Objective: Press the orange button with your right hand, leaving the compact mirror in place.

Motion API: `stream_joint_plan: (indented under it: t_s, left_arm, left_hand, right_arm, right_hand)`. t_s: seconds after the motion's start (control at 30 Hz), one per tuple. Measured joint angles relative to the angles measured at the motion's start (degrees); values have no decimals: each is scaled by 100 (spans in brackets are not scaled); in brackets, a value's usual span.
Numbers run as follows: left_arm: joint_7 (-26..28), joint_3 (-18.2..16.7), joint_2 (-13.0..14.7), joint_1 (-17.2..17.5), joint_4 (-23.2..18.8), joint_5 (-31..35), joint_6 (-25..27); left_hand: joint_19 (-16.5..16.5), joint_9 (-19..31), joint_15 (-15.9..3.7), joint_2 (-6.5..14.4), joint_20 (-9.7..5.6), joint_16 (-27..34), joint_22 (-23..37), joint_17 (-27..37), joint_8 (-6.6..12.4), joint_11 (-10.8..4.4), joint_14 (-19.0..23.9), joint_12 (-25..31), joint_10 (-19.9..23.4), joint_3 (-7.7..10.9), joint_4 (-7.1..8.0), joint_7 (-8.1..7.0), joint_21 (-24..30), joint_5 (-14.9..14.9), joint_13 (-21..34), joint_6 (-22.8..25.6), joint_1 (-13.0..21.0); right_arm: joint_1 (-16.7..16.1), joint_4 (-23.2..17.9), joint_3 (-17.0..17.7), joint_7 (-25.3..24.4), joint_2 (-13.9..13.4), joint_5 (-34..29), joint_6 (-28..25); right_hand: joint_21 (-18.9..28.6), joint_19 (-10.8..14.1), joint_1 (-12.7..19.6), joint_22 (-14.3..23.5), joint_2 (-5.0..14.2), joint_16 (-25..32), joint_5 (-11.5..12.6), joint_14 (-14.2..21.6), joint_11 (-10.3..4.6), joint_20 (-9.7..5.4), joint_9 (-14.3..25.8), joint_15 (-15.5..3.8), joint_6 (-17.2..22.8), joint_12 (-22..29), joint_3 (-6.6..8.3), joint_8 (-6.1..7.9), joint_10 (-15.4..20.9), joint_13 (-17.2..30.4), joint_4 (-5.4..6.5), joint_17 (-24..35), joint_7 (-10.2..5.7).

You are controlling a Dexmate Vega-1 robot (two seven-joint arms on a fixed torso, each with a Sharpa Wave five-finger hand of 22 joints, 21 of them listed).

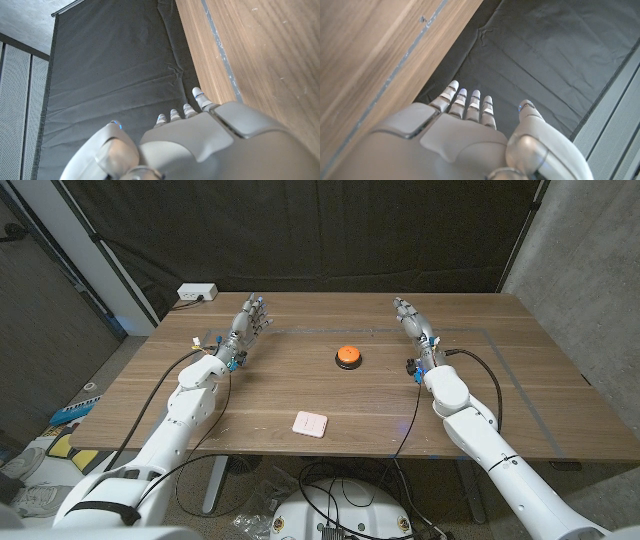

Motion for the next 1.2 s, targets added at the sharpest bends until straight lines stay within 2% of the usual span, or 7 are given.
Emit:
stream_joint_plan:
  t_s: [0.07,0.1,0.2,0.37,0.63,0.9,1.2]
  left_arm:
    - [-5,0,0,0,0,20,8]
    - [-7,-59,-60,11,-35,43,18]
    - [-19,-74,-74,12,-44,84,32]
    - [-37,-132,-130,13,-51,145,51]
    - [-83,-160,-164,-4,-50,206,75]
    - [-130,-180,-191,-61,17,236,82]
    - [-179,-198,-213,-126,123,259,83]
  left_hand:
    - [0,0,0,0,0,0,0,0,1,0,0,0,0,0,0,0,0,0,0,0,0]
    - [0,0,0,0,0,0,0,0,21,0,0,0,0,0,0,0,0,0,0,0,0]
    - [0,0,0,0,0,0,0,0,21,0,0,0,0,-18,18,0,0,0,0,0,0]
    - [-21,0,0,0,21,0,0,0,20,0,0,0,0,-17,17,0,-3,0,0,0,0]
    - [-20,-1,0,0,20,22,0,-1,20,46,0,0,-15,-17,17,0,-44,0,-1,0,0]
    - [-43,-1,23,0,86,22,-1,-1,20,52,-22,0,-9,-32,31,-19,-44,42,-1,-21,0]
    - [-29,-1,30,0,134,22,29,-2,20,113,-30,0,-8,-49,16,-63,-44,42,-1,1,0]
  right_arm:
    - [-9,-76,-25,0,-19,0,0]
    - [-13,-132,-44,-165,-37,-600,-190]
    - [-28,-263,-107,-224,-83,-844,-266]
    - [-60,-507,-231,-387,-179,-1763,-635]
    - [-89,-894,-483,-418,-350,-2716,-1104]
    - [-33,-1174,-803,-153,-512,-3883,-1709]
    - [130,-1329,-1155,292,-654,-4748,-2109]
  right_hand:
    - [0,11,27,0,27,0,5,37,-24,-11,0,-37,62,18,61,0,24,-12,-30,-26,-14]
    - [0,11,54,-3,54,0,5,41,-30,-10,0,-41,81,18,85,0,30,-15,-54,-27,-19]
    - [0,88,178,-16,59,22,42,146,-42,-4,0,-85,117,18,189,0,84,-20,-94,-27,-54]
    - [22,113,244,-16,51,22,45,216,-81,10,0,-94,179,40,244,0,123,-20,-150,-53,-56]
    - [22,176,368,-16,33,22,45,266,-112,11,-1,-144,222,40,339,0,153,-20,-197,-53,-100]
    - [21,176,459,-16,32,21,66,299,-146,11,-1,-219,282,40,409,0,188,-20,-268,-52,-159]
    - [21,238,587,0,9,-3,66,296,-236,-50,-1,-339,428,40,488,40,278,-19,-347,-52,-223]
